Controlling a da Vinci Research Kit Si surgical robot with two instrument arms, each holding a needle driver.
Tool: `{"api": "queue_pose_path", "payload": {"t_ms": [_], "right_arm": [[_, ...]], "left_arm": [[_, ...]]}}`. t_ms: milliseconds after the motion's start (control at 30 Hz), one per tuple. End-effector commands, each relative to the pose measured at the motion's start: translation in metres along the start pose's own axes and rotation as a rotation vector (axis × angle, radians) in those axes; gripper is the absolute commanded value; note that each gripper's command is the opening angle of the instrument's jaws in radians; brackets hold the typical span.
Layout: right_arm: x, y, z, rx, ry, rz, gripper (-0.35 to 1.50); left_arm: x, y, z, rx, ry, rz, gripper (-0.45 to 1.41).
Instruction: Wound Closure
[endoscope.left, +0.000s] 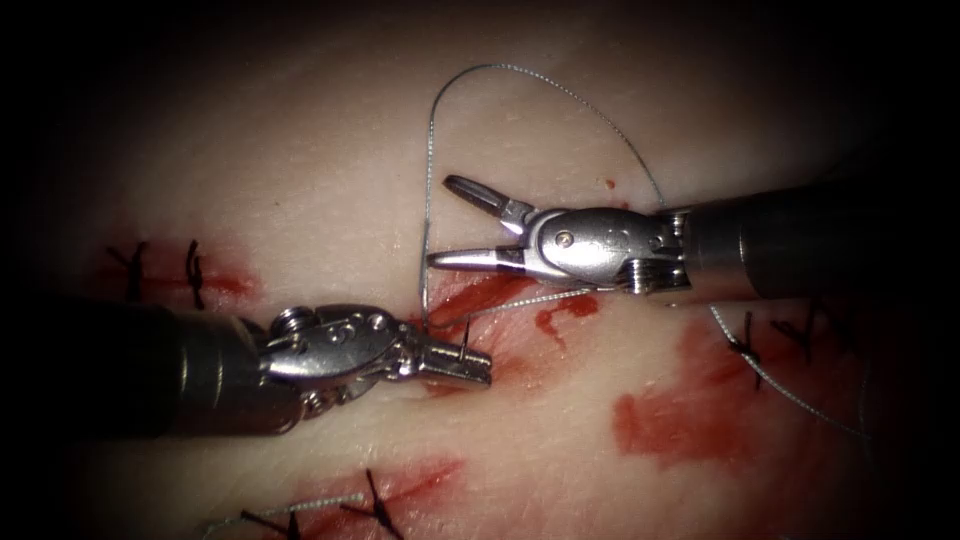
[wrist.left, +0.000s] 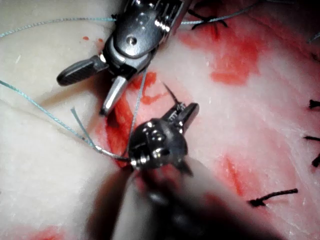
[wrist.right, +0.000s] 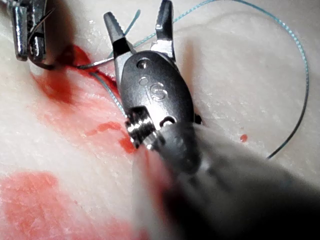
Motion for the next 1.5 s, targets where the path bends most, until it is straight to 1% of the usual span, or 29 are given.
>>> {"api": "queue_pose_path", "payload": {"t_ms": [33, 67, 133, 167, 200, 233, 267, 300, 333, 367, 400, 433, 467, 500, 600, 700, 767, 800, 833, 933, 1033, 1067, 1167, 1200, 1233, 1267, 1333, 1367, 1500], "right_arm": [[0.0001, -0.0002, 0.0008, -0.004, 0.001, 0.002, 1.03], [0.0003, -0.0001, 0.0007, -0.006, 0.001, 0.004, 1.03], [0.0006, 0.0000, 0.0006, -0.008, 0.001, 0.001, 1.01], [0.0008, 0.0002, 0.0005, -0.009, 0.002, 0.003, 1.00], [0.0011, 0.0004, 0.0004, -0.012, 0.002, 0.007, 1.00], [0.0012, 0.0005, 0.0004, -0.014, 0.001, 0.009, 0.96], [0.0014, 0.0007, 0.0005, -0.018, 0.001, 0.010, 0.95], [0.0015, 0.0008, 0.0007, -0.020, 0.000, 0.012, 0.85], [0.0016, 0.0009, 0.0007, -0.007, 0.004, 0.019, 0.76], [0.0017, 0.0010, 0.0008, 0.019, 0.010, 0.032, 0.53], [0.0021, 0.0012, 0.0009, 0.086, 0.026, 0.041, -0.13], [0.0024, 0.0013, 0.0009, 0.147, 0.041, 0.051, -0.35], [0.0028, 0.0014, 0.0009, 0.207, 0.055, 0.067, -0.35], [0.0034, 0.0016, 0.0012, 0.246, 0.067, 0.086, -0.35], [0.0045, 0.0019, 0.0020, 0.275, 0.074, 0.103, -0.35], [0.0045, 0.0015, 0.0029, 0.310, 0.077, 0.104, -0.35], [0.0038, 0.0007, 0.0035, 0.342, 0.059, 0.096, -0.35], [0.0029, -0.0002, 0.0043, 0.375, 0.027, 0.084, -0.35], [0.0025, -0.0006, 0.0048, 0.387, 0.009, 0.078, -0.35], [0.0017, -0.0020, 0.0062, 0.505, -0.032, 0.066, -0.35], [0.0016, -0.0031, 0.0067, 0.617, -0.061, 0.058, -0.35], [0.0018, -0.0036, 0.0068, 0.679, -0.080, 0.053, -0.35], [0.0022, -0.0041, 0.0063, 0.762, -0.082, 0.061, -0.35], [0.0025, -0.0046, 0.0055, 0.819, -0.087, 0.105, -0.35], [0.0027, -0.0048, 0.0051, 0.844, -0.099, 0.143, -0.35], [0.0028, -0.0052, 0.0040, 0.893, -0.118, 0.201, -0.35], [0.0030, -0.0057, 0.0028, 0.933, -0.145, 0.256, -0.35], [0.0030, -0.0060, 0.0019, 0.962, -0.167, 0.289, -0.35], [0.0026, -0.0074, 0.0001, 0.981, -0.250, 0.351, -0.35]], "left_arm": [[0.0000, -0.0002, 0.0004, -0.024, 0.026, -0.055, -0.45], [0.0005, 0.0001, 0.0003, -0.058, 0.063, -0.122, -0.45], [0.0014, 0.0005, -0.0001, -0.093, 0.110, -0.206, -0.45], [0.0020, 0.0008, -0.0005, -0.093, 0.142, -0.263, -0.45], [0.0030, 0.0015, -0.0011, -0.089, 0.191, -0.363, -0.45], [0.0035, 0.0018, -0.0015, -0.094, 0.217, -0.419, -0.45], [0.0046, 0.0024, -0.0024, -0.142, 0.297, -0.508, -0.45], [0.0050, 0.0026, -0.0029, -0.170, 0.332, -0.513, -0.45], [0.0058, 0.0028, -0.0035, -0.232, 0.355, -0.521, -0.45], [0.0062, 0.0030, -0.0041, -0.271, 0.359, -0.533, -0.45], [0.0067, 0.0033, -0.0047, -0.301, 0.363, -0.536, -0.45], [0.0073, 0.0036, -0.0056, -0.311, 0.373, -0.546, -0.45], [0.0078, 0.0038, -0.0063, -0.327, 0.380, -0.552, -0.45], [0.0083, 0.0040, -0.0070, -0.343, 0.387, -0.558, -0.45], [0.0104, 0.0048, -0.0093, -0.406, 0.431, -0.585, -0.45], [0.0121, 0.0057, -0.0111, -0.461, 0.476, -0.605, -0.45], [0.0127, 0.0062, -0.0119, -0.466, 0.508, -0.556, -0.45], [0.0132, 0.0063, -0.0123, -0.467, 0.526, -0.470, -0.45], [0.0134, 0.0064, -0.0125, -0.466, 0.529, -0.423, -0.45], [0.0138, 0.0063, -0.0125, -0.436, 0.552, -0.293, -0.45], [0.0138, 0.0064, -0.0125, -0.404, 0.580, -0.161, -0.45], [0.0139, 0.0064, -0.0126, -0.372, 0.598, -0.092, -0.45], [0.0141, 0.0061, -0.0131, -0.292, 0.617, 0.024, -0.45], [0.0144, 0.0057, -0.0139, -0.227, 0.643, 0.123, -0.45], [0.0145, 0.0054, -0.0144, -0.186, 0.648, 0.178, -0.45], [0.0149, 0.0048, -0.0157, -0.094, 0.618, 0.227, -0.45], [0.0152, 0.0043, -0.0170, -0.044, 0.590, 0.226, -0.45], [0.0155, 0.0037, -0.0185, 0.005, 0.589, 0.231, -0.45], [0.0159, 0.0026, -0.0211, 0.096, 0.602, 0.249, -0.45]]}}
